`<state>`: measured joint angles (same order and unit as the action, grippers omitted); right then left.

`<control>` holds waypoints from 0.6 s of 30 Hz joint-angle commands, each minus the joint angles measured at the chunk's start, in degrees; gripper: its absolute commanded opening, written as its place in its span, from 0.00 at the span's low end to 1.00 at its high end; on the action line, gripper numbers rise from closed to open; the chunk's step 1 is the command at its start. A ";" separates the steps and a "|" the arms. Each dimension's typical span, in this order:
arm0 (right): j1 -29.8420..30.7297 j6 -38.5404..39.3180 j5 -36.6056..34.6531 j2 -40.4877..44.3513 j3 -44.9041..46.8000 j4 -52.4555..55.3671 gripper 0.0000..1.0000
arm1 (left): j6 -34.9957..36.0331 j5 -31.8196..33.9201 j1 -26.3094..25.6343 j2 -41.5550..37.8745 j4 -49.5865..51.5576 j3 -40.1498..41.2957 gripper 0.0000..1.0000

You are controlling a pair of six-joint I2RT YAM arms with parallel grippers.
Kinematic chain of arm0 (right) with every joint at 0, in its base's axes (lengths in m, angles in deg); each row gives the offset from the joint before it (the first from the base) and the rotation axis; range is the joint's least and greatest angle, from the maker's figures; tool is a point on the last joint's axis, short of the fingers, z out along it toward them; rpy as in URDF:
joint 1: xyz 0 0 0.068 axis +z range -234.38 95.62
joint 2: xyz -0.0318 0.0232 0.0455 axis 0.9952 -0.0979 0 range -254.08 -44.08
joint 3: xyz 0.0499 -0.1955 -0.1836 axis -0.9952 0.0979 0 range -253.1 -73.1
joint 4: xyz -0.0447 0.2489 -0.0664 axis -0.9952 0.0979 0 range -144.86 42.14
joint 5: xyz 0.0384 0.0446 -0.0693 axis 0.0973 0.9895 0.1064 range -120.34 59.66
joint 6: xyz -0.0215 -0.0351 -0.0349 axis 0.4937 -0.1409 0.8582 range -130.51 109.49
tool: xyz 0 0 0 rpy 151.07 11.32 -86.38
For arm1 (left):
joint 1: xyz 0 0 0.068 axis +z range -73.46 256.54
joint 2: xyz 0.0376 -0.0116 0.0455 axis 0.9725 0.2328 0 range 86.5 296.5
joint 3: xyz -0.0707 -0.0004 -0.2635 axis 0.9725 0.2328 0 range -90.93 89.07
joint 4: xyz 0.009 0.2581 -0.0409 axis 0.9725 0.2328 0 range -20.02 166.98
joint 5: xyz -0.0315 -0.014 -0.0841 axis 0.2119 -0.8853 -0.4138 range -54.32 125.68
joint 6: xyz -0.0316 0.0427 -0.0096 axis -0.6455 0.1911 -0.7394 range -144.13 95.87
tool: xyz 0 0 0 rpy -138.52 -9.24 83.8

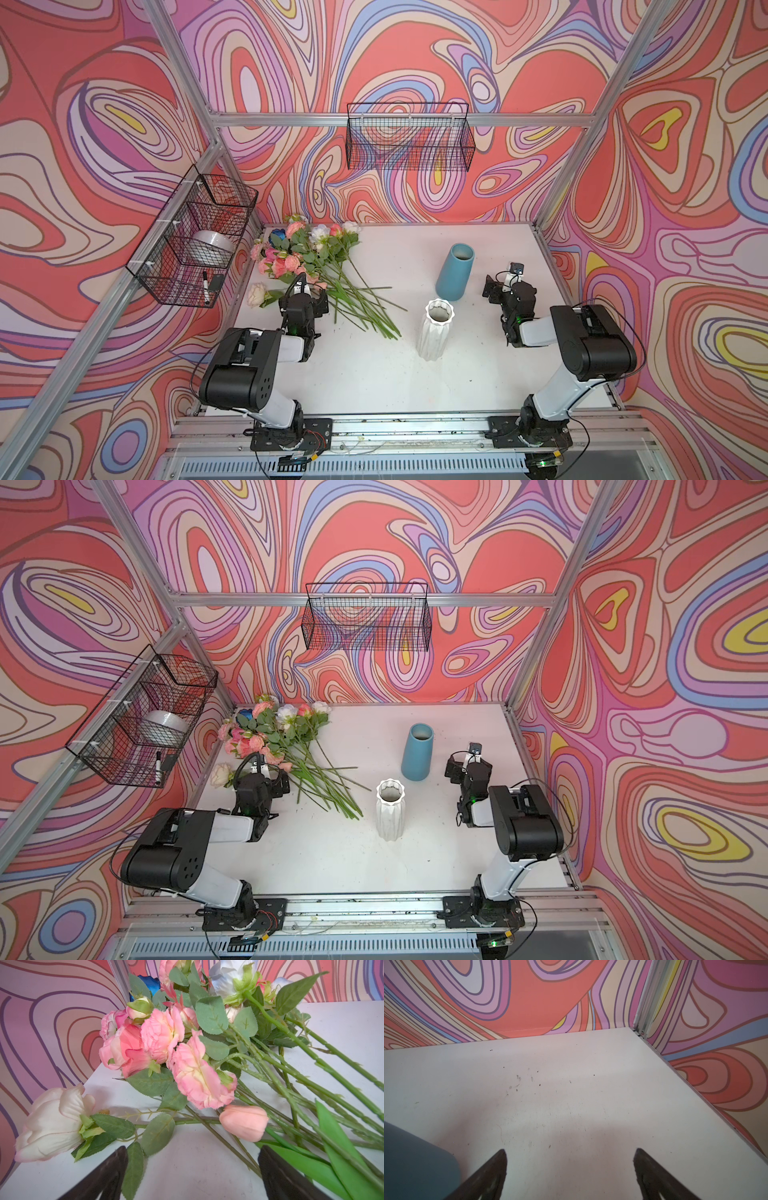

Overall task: Arrange flowers in a vase
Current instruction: Move the vase to the center of the table.

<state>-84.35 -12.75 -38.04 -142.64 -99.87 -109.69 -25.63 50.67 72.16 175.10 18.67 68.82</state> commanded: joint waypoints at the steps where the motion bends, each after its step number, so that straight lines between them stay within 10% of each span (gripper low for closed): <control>1: 0.14 -0.33 -0.55 0.57 0.39 -0.80 0.98 | 0.72 -0.31 0.34 0.21 -2.57 -0.27 1.00; 18: 0.14 -0.48 -0.38 1.51 0.94 -1.31 0.98 | 0.72 -0.17 0.34 -0.31 -3.29 0.15 1.00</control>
<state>-84.35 -12.77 -38.04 -142.62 -99.76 -109.74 -25.63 50.67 72.16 175.10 18.65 68.82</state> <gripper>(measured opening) 0.985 0.998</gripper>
